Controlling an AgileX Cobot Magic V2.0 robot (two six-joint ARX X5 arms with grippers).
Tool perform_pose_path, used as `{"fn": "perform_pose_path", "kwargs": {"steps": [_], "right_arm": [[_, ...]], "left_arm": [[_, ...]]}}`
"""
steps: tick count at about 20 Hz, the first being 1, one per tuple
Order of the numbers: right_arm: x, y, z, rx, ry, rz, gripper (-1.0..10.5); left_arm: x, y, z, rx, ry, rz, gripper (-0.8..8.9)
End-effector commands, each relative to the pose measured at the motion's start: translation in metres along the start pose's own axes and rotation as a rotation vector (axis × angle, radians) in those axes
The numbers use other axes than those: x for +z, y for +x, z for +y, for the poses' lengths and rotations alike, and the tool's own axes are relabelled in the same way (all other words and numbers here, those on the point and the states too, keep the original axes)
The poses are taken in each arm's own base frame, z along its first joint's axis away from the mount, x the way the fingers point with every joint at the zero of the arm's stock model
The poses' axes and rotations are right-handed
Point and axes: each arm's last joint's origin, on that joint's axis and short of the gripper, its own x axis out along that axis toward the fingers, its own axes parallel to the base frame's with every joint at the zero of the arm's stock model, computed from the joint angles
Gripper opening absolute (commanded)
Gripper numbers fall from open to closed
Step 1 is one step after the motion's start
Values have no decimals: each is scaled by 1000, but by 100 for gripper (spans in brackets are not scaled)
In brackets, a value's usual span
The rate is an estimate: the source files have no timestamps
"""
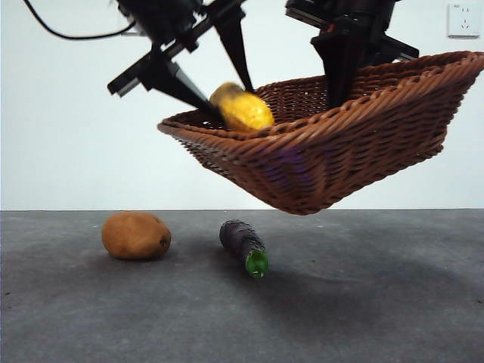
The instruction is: Help me put the vegetables on the table into the basket
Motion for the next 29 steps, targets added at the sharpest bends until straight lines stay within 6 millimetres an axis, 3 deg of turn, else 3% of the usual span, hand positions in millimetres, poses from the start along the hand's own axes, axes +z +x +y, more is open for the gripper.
{"fn": "perform_pose_path", "kwargs": {"steps": [1, 2, 4, 6, 11, 19, 24, 29], "right_arm": [[0, 0, 4, 1, 9, -3, -10], [-1, 0, 4, -2, 10, -2, -10], [-1, 0, 4, -5, 12, -1, -10], [-1, 0, 4, -5, 11, -1, -10], [0, -1, 0, -7, 9, -5, -10], [-8, -12, -76, -64, 169, -15, -10], [-21, -21, -120, -96, 275, -19, -10], [-28, -25, -138, -109, 327, -27, -10]], "left_arm": [[1, 1, 1, -6, -14, 1, 11], [1, 1, 1, -4, -16, 2, 98], [1, 1, 2, 9, -20, 5, 374], [1, 1, 2, 9, -20, 4, 505], [2, -1, 3, 15, -20, 6, 505], [31, -25, 10, 77, -34, -52, 504], [39, -22, 50, 279, -154, 3, 504], [43, 2, 82, 386, -307, 88, 503]]}}
